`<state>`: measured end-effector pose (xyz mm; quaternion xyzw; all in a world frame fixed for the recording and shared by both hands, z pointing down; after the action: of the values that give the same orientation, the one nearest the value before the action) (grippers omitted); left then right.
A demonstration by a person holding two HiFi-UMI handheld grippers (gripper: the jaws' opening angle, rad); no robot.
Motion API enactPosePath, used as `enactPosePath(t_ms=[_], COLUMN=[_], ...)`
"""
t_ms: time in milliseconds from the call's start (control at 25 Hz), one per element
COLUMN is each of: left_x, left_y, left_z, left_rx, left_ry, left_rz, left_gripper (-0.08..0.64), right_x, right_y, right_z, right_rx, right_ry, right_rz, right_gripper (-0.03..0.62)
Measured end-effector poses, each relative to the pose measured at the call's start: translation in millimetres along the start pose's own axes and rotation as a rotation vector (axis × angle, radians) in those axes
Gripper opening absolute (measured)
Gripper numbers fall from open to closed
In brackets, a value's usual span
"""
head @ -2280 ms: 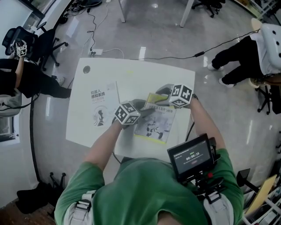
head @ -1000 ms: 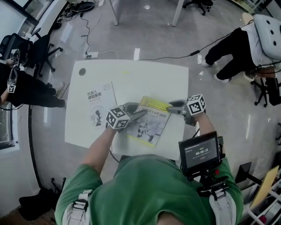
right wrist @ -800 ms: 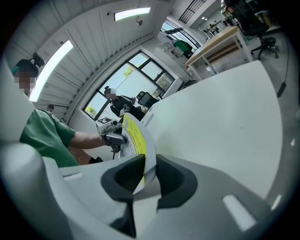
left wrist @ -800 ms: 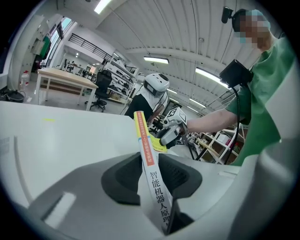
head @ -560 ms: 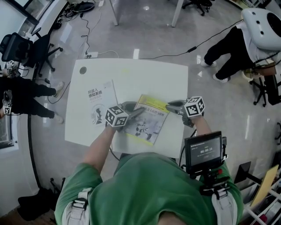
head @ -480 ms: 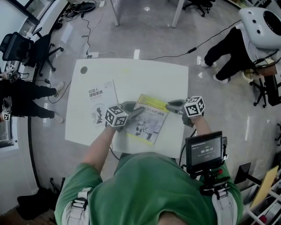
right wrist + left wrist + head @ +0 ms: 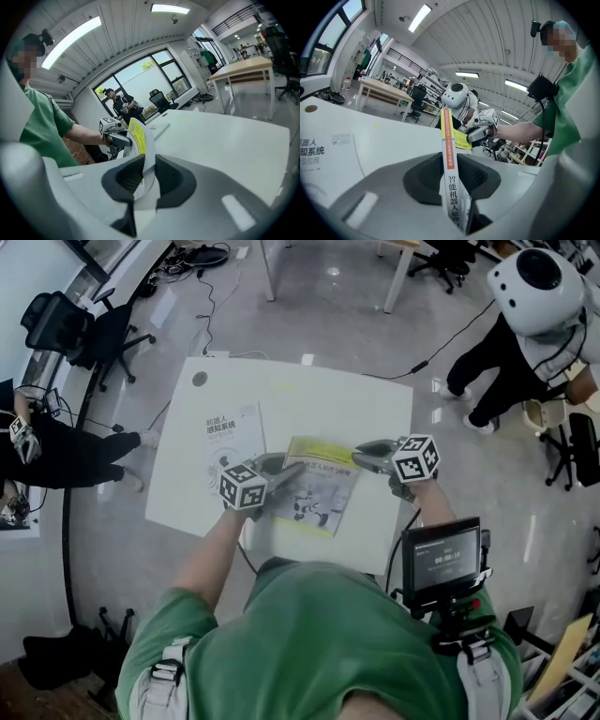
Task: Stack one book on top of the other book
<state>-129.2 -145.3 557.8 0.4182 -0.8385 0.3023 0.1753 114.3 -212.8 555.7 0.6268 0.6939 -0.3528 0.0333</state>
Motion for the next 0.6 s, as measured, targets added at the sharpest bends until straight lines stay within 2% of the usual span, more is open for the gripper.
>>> enactPosePath(t_ms=[280,600], left_x=[10.6,-4.2], left_y=[53.3,98.5], left_z=[-13.1,-20.2], left_rx=[-0.111,-0.204], left_ry=[-0.002,-0.009], left_rz=[0.051,0.131], left_gripper=[0.083,0.08], right_x=[25.5,58.3], right_y=[-41.5,-61.8], right_z=[33.0,63.8], right_rx=[0.009,0.007], right_ry=[0.135,0.244], right_rz=[0.022,0.086], right_gripper=[0.065,0.064])
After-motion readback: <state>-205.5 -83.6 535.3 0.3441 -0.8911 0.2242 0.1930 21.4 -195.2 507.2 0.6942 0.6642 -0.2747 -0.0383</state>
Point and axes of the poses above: the fingertips, and each gripper's own axes: y backward along the fingers, x to its left, z out of its top, the point moved 7 cm from there along y, backward along the fingers, and after that the axes turned 6 degrees about y, right-handed, at the moved point
